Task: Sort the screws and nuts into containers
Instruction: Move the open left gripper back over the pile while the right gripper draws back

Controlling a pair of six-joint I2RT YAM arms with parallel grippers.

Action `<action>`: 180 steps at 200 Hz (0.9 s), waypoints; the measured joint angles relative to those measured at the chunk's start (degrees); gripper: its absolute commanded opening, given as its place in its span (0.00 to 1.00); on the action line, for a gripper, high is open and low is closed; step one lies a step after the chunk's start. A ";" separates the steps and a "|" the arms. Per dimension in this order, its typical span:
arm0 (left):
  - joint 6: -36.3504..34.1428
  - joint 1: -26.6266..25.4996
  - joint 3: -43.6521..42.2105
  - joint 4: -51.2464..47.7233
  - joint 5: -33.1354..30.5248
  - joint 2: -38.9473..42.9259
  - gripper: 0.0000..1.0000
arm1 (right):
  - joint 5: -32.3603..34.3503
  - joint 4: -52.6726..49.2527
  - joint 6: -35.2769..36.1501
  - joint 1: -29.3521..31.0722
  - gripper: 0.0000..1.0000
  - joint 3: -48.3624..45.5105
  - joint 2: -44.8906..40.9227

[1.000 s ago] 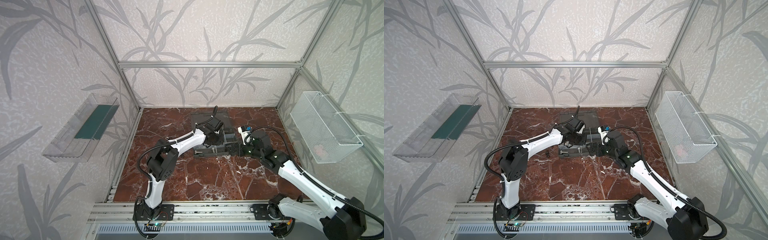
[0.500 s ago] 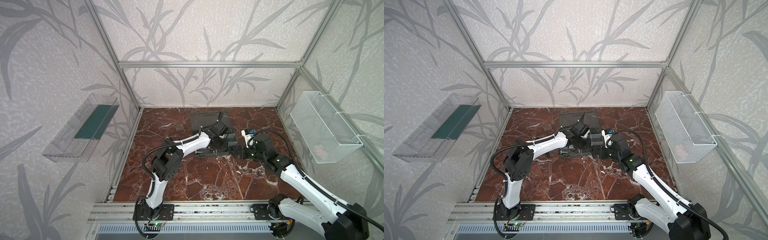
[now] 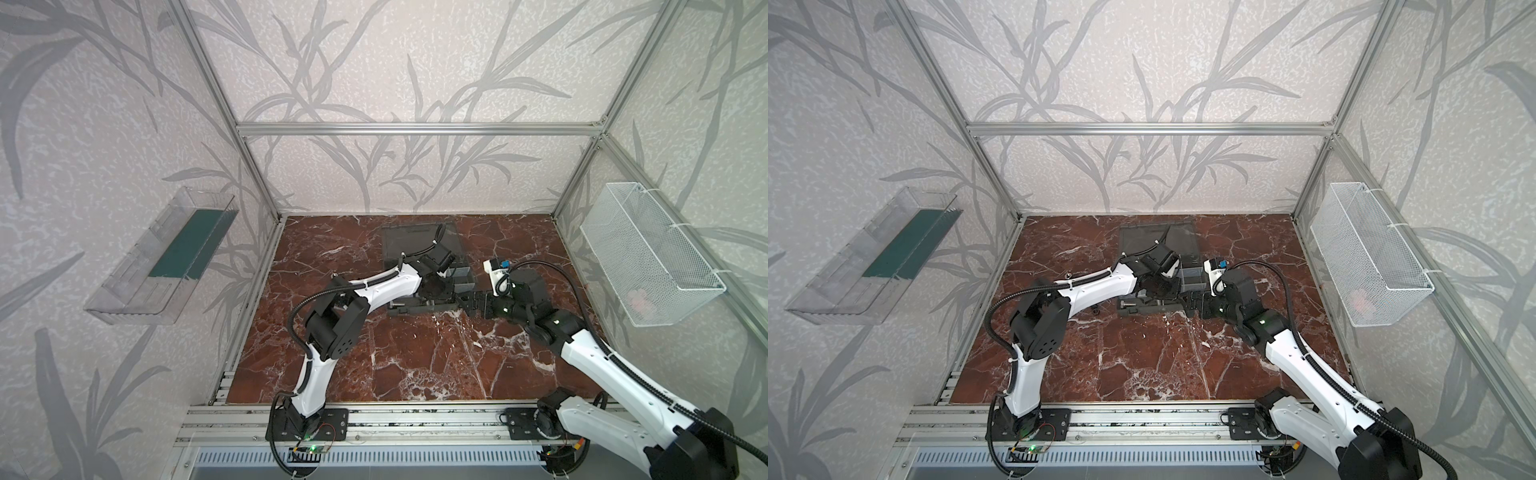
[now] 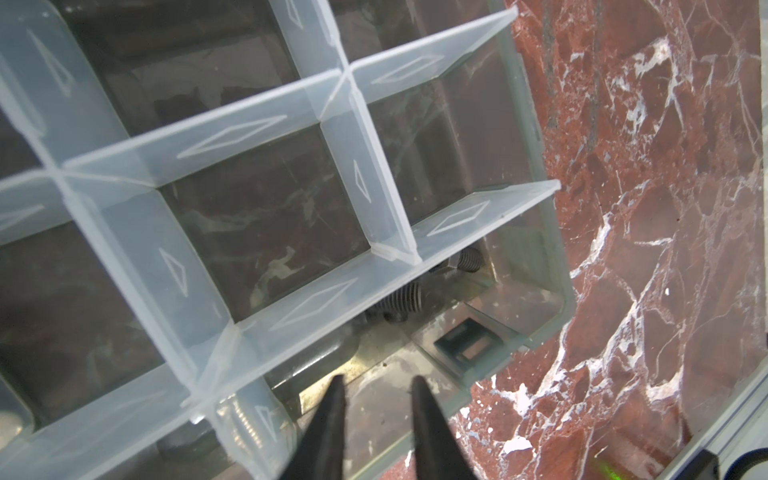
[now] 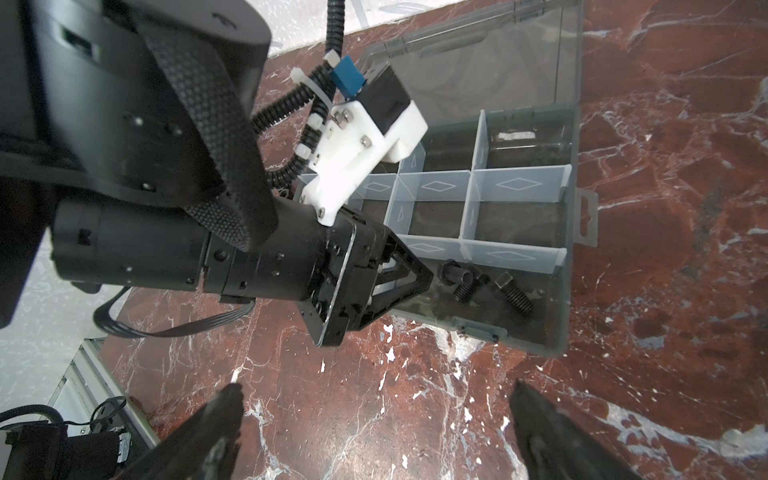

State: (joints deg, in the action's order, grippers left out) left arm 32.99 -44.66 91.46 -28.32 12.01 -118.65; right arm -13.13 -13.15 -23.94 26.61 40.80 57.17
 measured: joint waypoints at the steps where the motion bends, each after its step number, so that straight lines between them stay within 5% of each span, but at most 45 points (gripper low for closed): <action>1: -0.02 0.00 0.00 0.00 0.00 0.00 0.33 | 0.00 0.00 0.00 -0.02 0.99 0.00 0.00; 87: -0.66 2.78 -0.15 -1.68 -0.85 2.60 0.55 | -0.57 0.11 0.02 -0.48 0.99 -0.07 0.00; 180: -3.08 14.14 -12.26 -1.36 -6.29 21.94 0.81 | -2.10 1.97 0.42 1.05 0.99 2.36 4.46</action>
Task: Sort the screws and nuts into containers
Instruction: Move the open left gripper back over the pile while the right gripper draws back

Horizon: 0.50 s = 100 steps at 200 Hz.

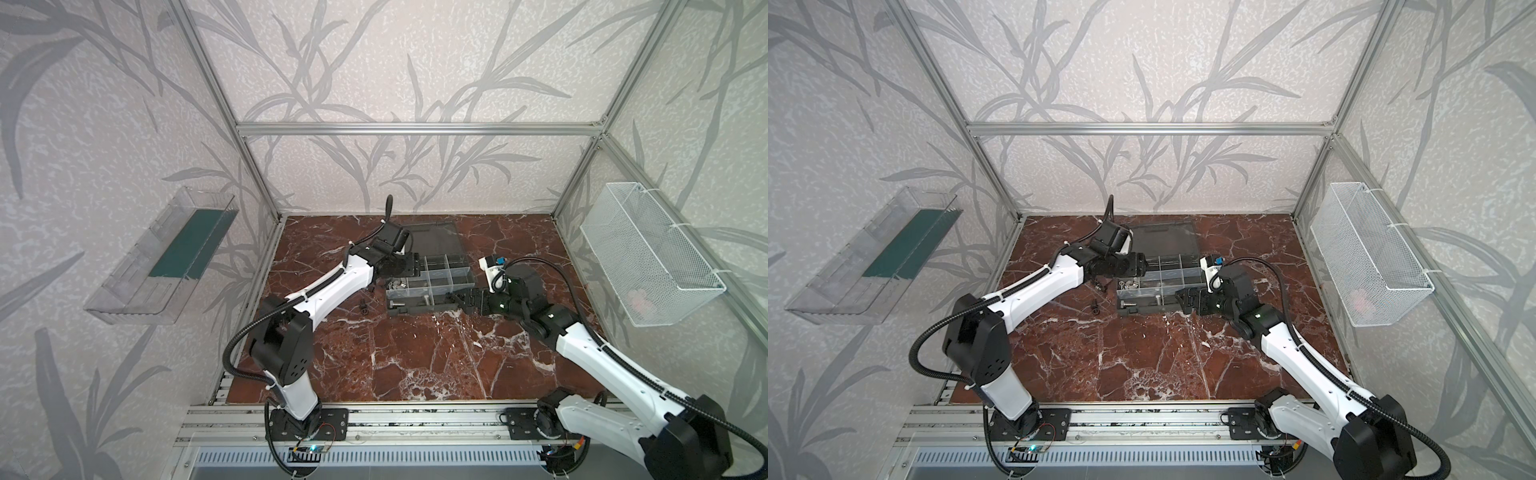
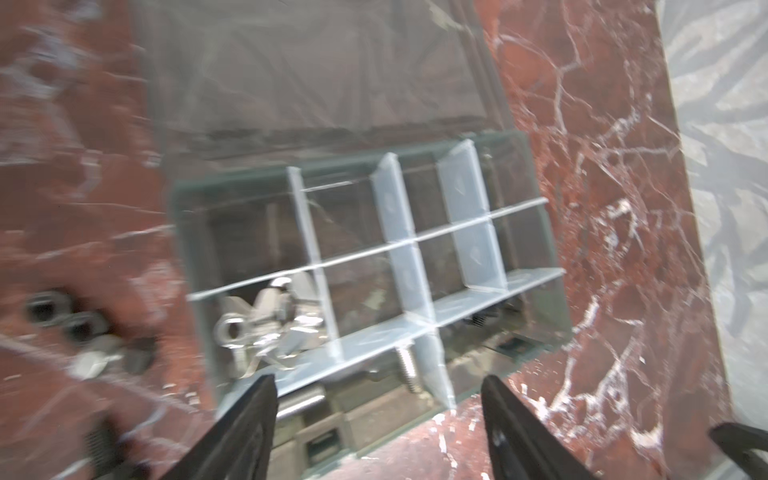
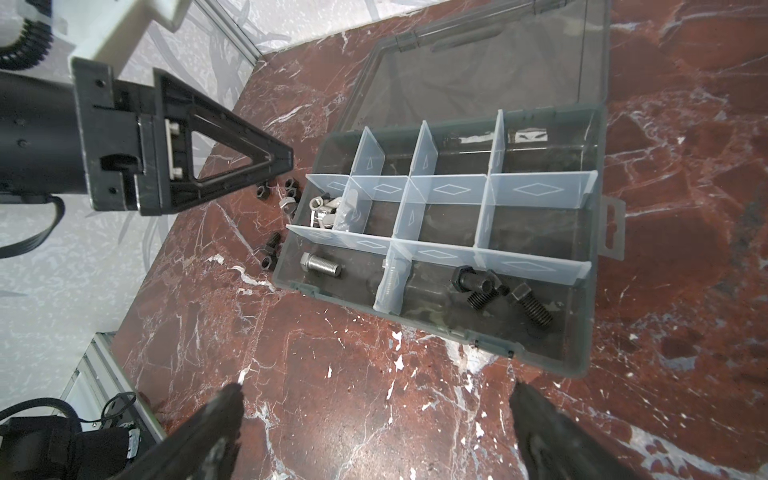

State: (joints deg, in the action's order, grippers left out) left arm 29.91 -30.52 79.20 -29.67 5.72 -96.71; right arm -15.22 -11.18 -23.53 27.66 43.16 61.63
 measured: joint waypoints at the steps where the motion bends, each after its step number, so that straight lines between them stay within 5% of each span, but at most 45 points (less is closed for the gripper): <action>1: -0.02 0.09 -0.11 -0.02 -0.09 0.13 0.81 | -0.02 0.07 0.02 0.13 0.99 0.13 0.13; 19: -0.70 2.40 -2.38 -0.74 -2.45 2.84 0.86 | 0.20 0.55 0.76 2.19 0.99 2.05 1.64; 29: -1.44 3.45 -3.21 -1.36 -4.55 4.13 0.99 | 0.20 0.76 1.16 3.50 0.99 3.23 2.64; 100: -3.67 9.70 -6.71 -3.63 -19.15 7.39 0.99 | 0.90 3.63 2.58 11.52 0.99 8.63 10.56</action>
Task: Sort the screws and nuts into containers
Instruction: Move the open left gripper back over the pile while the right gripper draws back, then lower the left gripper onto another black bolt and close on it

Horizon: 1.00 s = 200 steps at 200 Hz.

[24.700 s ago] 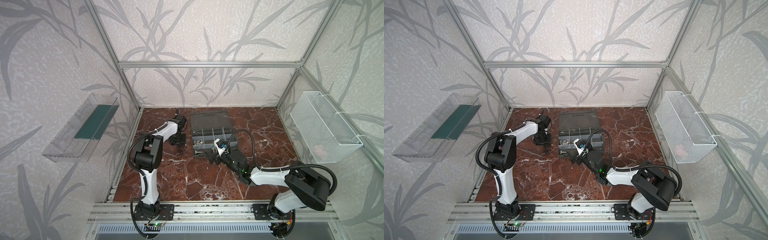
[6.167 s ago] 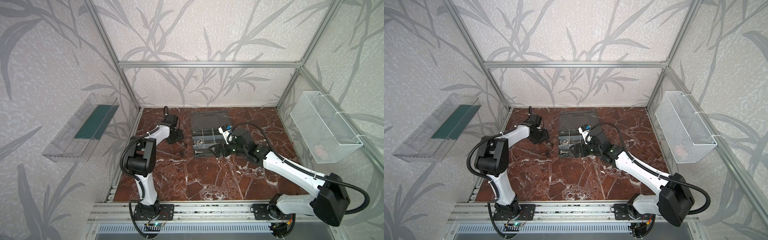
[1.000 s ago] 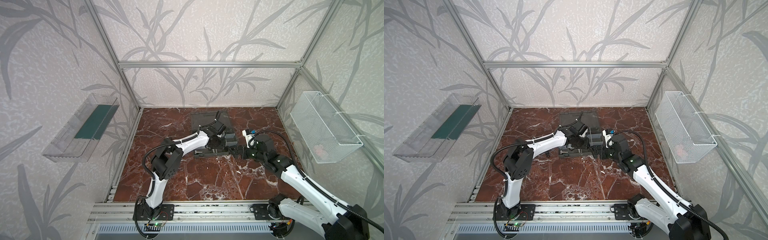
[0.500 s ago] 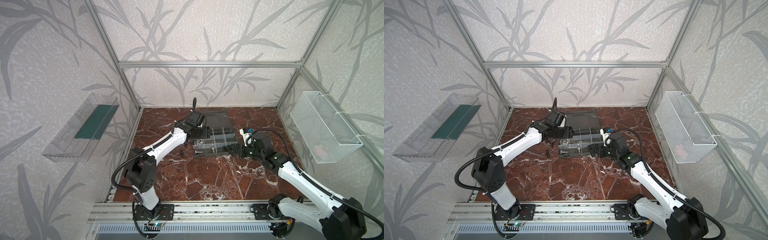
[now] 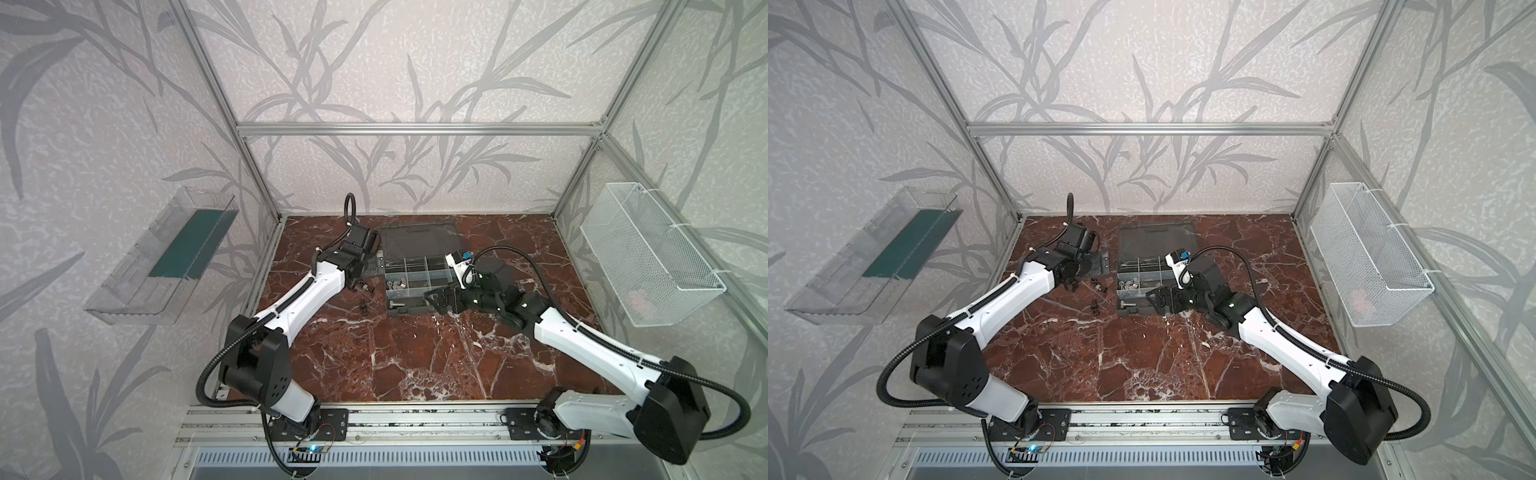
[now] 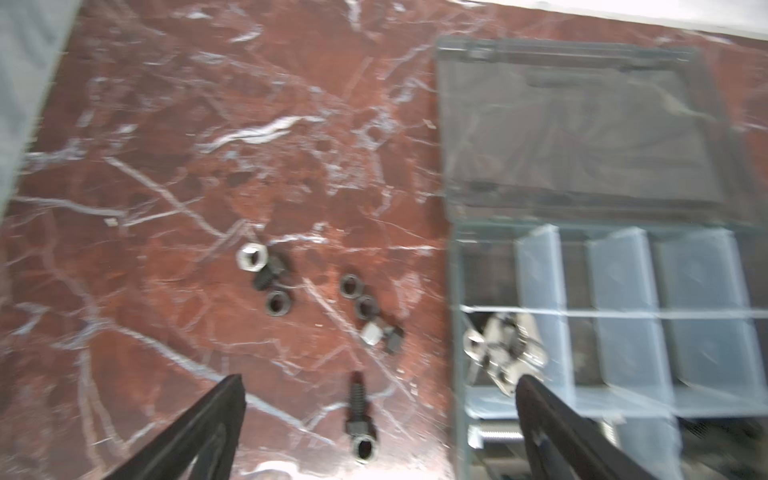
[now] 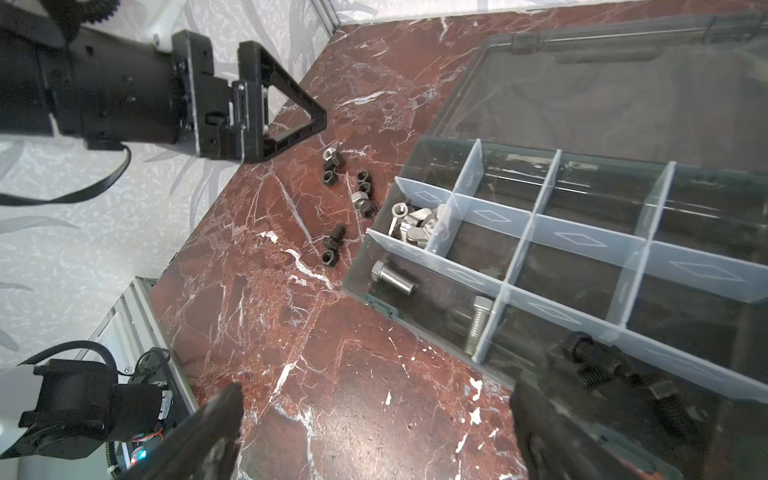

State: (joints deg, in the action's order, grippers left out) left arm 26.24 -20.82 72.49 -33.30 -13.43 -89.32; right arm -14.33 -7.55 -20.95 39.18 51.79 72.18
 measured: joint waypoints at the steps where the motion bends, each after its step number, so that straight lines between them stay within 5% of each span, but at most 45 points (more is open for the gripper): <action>1: 0.02 0.22 0.02 -0.13 -0.26 -0.11 0.99 | 0.04 0.02 0.02 0.09 0.99 0.04 0.09; 76: 6.08 6.80 4.11 -3.93 -4.81 -13.11 0.99 | 0.72 1.33 0.94 4.00 0.99 1.73 2.49; 200: 23.85 13.51 2.71 6.36 12.66 -22.95 0.82 | 0.98 1.29 0.94 4.44 0.99 0.50 2.56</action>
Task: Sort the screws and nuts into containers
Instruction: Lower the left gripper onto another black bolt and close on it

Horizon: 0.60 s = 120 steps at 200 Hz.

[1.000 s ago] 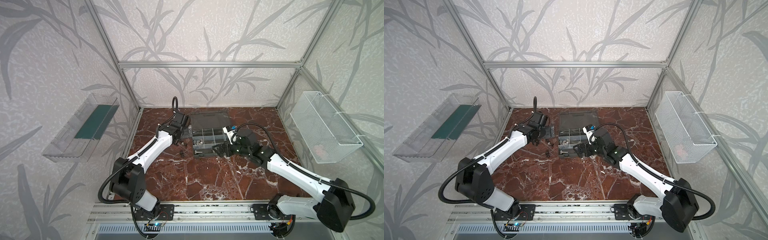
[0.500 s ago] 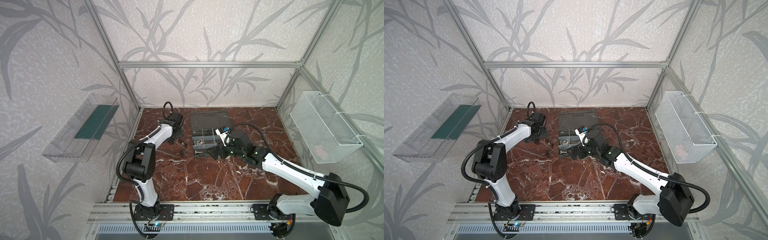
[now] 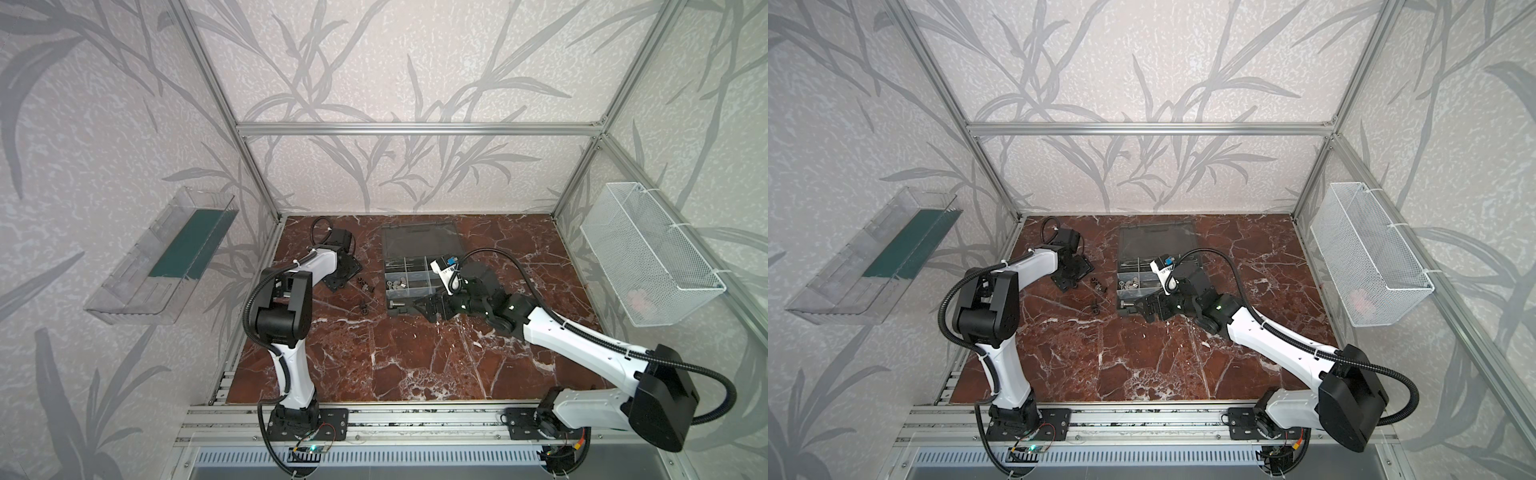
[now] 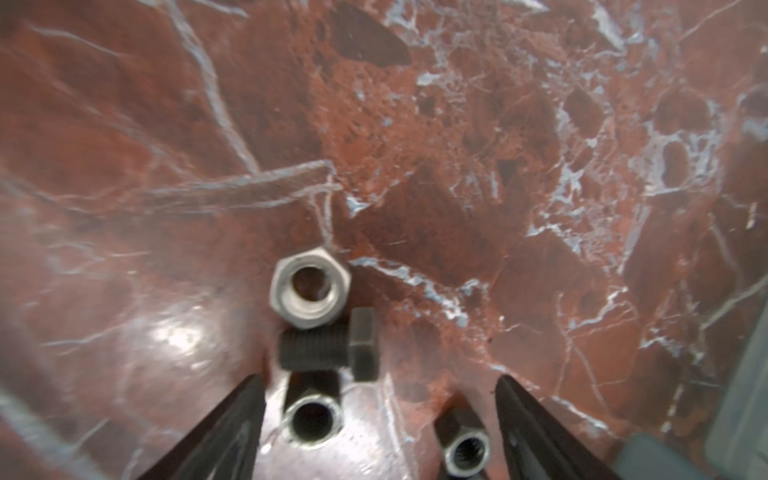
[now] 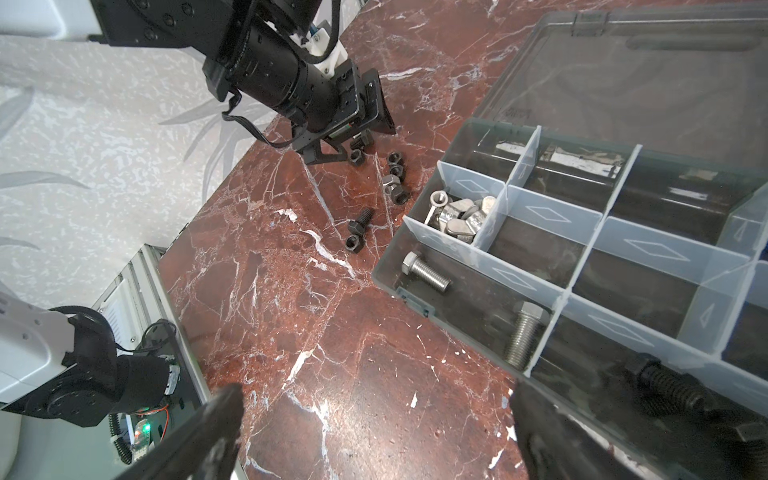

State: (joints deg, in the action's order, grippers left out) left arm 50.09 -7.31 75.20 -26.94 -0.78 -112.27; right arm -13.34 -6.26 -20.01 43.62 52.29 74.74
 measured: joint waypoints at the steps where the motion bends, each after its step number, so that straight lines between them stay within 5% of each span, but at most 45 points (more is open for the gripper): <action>1: 0.02 0.00 0.00 0.00 -0.04 -0.02 0.82 | 0.00 0.00 0.00 0.00 0.99 0.00 0.02; 120: -1.55 1.70 -1.49 4.35 -1.20 -0.11 0.67 | -0.02 0.07 0.09 0.00 0.99 0.00 1.31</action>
State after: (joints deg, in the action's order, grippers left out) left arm 48.53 -5.61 73.71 -22.59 -1.98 -112.38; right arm -13.37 -6.20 -19.92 43.62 52.29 76.05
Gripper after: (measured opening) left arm 0.681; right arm 0.991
